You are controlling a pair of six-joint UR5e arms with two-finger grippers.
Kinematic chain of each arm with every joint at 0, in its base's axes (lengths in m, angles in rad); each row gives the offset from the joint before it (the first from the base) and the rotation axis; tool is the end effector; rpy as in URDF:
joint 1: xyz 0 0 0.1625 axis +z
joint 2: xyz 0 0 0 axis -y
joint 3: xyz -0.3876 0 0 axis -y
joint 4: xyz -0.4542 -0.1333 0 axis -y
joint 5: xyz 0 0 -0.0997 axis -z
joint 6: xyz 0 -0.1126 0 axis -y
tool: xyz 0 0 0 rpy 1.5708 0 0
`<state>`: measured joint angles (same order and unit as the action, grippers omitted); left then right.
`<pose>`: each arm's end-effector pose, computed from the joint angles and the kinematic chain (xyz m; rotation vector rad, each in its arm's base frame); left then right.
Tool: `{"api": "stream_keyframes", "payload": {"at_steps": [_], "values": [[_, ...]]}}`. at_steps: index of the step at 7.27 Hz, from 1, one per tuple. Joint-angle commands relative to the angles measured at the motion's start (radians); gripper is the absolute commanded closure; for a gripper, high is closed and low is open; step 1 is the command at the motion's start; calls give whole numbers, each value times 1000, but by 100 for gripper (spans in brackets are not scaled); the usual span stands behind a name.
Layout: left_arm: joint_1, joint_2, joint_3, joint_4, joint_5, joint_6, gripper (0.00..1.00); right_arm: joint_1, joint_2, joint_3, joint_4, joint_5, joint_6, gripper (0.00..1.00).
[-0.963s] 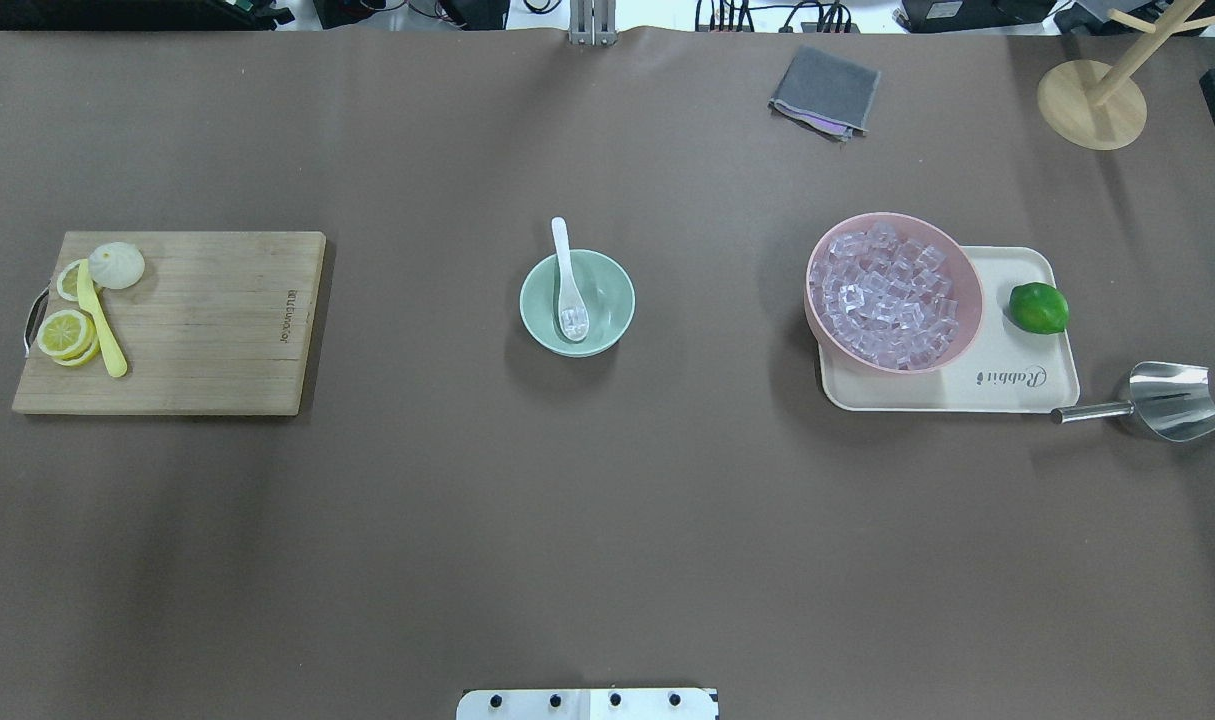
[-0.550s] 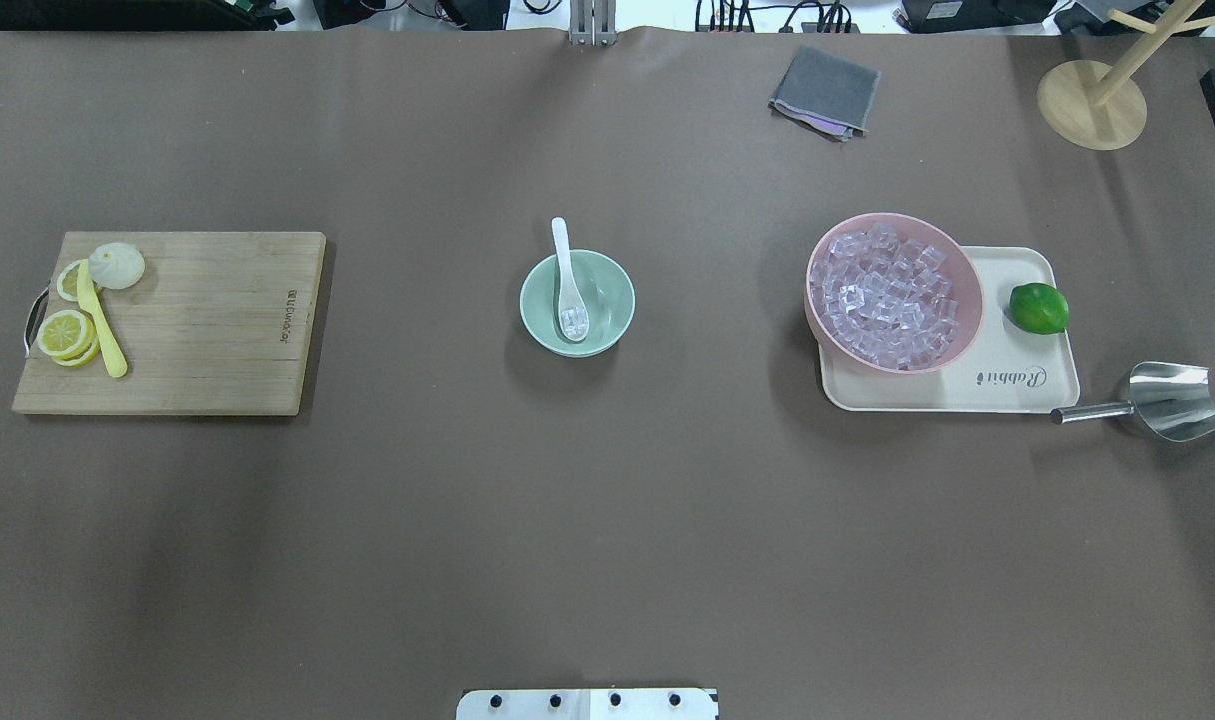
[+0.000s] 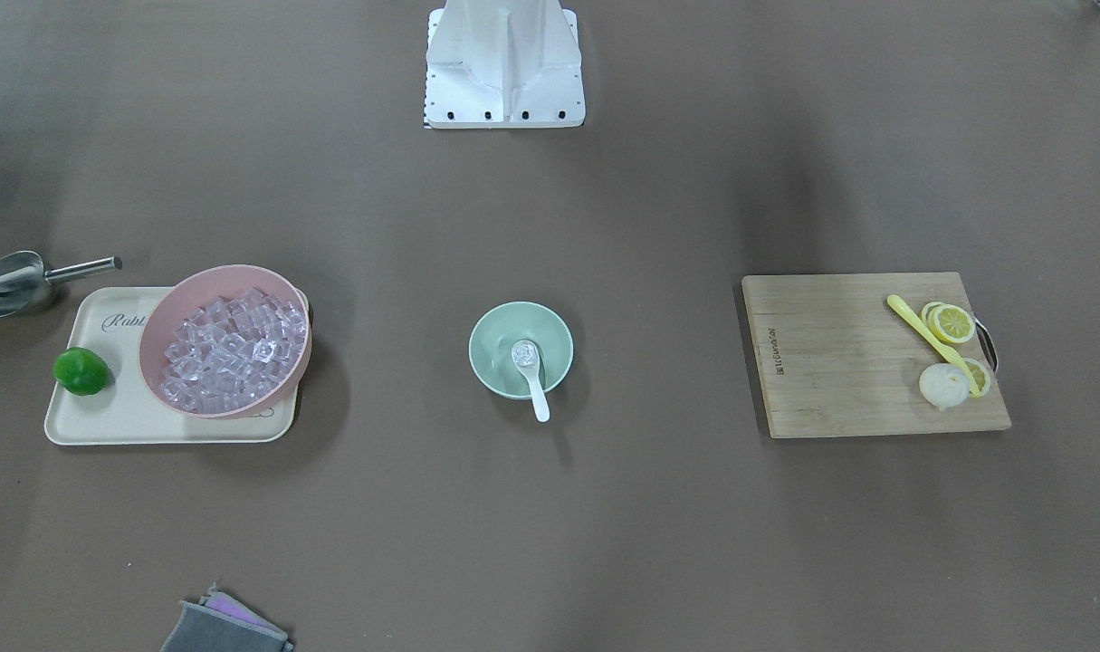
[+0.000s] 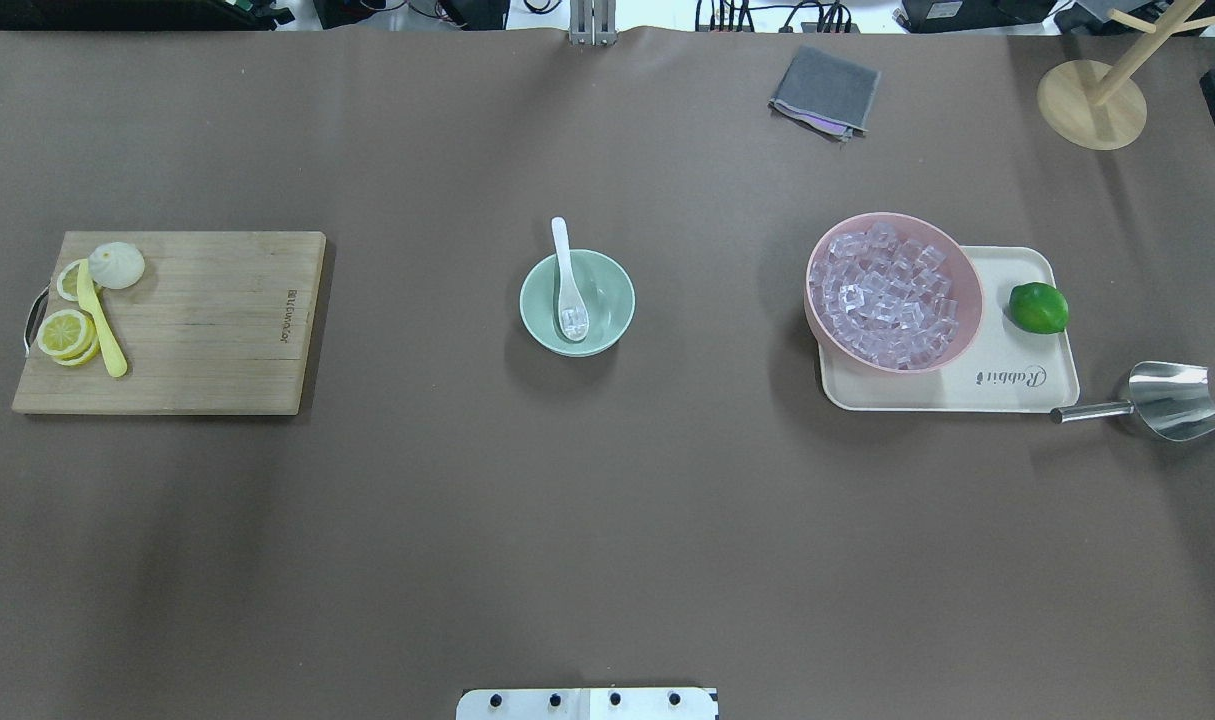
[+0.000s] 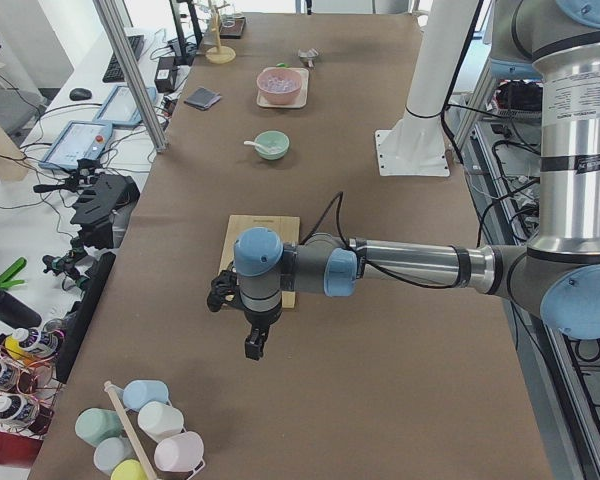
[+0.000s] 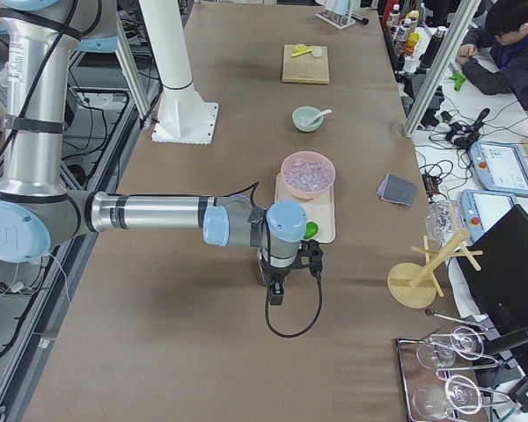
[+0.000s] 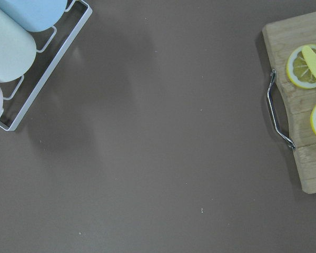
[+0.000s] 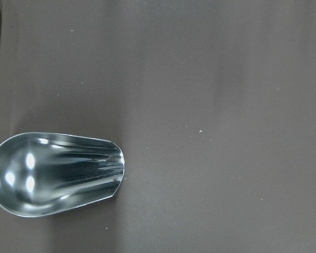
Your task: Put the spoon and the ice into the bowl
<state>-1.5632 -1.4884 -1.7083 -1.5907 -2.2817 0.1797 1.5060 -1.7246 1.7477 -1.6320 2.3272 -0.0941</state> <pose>-0.0558 -0.5279 0.6014 0.1329 0.7030 0.2059 0.0241 -0.4938 0.6207 -0.0252 -0.7574 -0.1368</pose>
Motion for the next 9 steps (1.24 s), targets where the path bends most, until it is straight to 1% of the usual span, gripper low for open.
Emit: {"api": "stream_keyframes", "payload": {"at_steps": [1,9], "values": [[0,-1,-1,0,1,0,1,-7,-3,0,0,3,-1,0],[0,0,4,0,-1,0,1,-47,-1,7,8,32,1,0]]}}
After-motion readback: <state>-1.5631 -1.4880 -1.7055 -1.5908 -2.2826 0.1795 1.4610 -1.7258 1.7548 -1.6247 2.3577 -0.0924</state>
